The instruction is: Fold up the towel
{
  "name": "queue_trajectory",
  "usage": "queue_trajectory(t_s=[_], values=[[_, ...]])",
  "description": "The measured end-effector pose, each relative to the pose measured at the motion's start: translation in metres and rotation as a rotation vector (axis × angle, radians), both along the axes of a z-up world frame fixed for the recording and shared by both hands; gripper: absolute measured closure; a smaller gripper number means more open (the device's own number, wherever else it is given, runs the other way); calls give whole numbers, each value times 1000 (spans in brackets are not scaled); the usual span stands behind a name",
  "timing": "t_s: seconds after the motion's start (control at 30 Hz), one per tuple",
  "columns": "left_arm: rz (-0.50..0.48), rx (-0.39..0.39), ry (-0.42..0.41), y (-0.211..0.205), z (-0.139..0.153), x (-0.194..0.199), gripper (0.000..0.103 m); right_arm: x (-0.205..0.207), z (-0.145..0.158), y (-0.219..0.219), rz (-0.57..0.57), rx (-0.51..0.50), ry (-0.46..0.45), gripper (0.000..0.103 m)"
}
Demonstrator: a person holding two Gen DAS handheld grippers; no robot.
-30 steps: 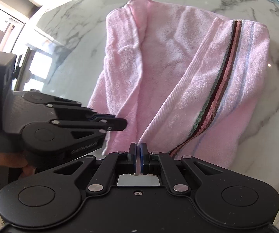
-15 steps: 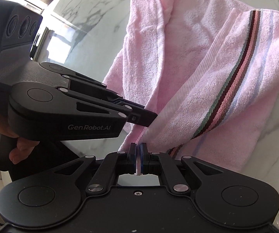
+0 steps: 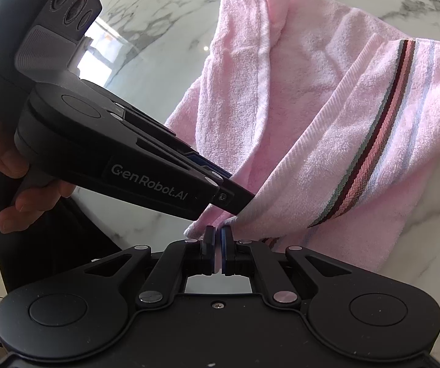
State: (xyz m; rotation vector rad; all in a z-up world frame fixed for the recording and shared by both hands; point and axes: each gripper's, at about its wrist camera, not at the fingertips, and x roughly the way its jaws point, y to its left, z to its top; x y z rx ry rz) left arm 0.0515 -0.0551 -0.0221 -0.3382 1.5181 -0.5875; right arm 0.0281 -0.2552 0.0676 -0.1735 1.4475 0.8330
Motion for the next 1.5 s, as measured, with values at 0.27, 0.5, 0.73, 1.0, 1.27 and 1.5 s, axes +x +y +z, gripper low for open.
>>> queue_trajectory(t_s=[0.27,0.5,0.73,1.0,1.27,1.5], values=[[12,-10,15,4,-4,-1,81,4,-11,-12,-22,-31,-1,101],[17,-15,25,4,-8,2,79,5,-18,0,14,-26,6,101],[-11,-9,45,-1,-8,6,71,-4,-4,11,78,1,-31,101],[-33,13,47,0,-7,-4,75,-8,9,9,94,24,-46,101],[-13,73,-12,-2,5,-17,99,-7,11,11,122,16,-61,98],[-29,100,-71,-8,24,-34,99,-9,18,-8,190,-104,-89,89]])
